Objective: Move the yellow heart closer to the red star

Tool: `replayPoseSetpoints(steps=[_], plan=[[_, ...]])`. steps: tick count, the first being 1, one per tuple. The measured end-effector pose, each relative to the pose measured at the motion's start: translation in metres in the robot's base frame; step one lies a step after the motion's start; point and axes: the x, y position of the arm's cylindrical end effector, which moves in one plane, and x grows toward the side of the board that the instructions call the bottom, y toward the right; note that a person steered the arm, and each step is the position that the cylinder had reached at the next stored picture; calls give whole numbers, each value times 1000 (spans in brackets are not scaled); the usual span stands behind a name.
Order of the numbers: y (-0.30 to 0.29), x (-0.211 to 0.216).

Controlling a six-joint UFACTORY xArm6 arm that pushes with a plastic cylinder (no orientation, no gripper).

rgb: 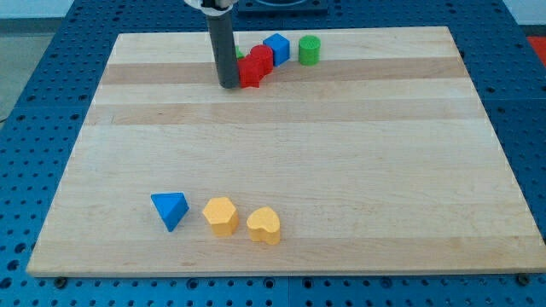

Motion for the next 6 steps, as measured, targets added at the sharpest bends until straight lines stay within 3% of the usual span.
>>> replayPoseSetpoints(steps=[2,3,4,5,6], plan=[[15,-5],[75,43],[189,19],[251,-48],[205,-126]])
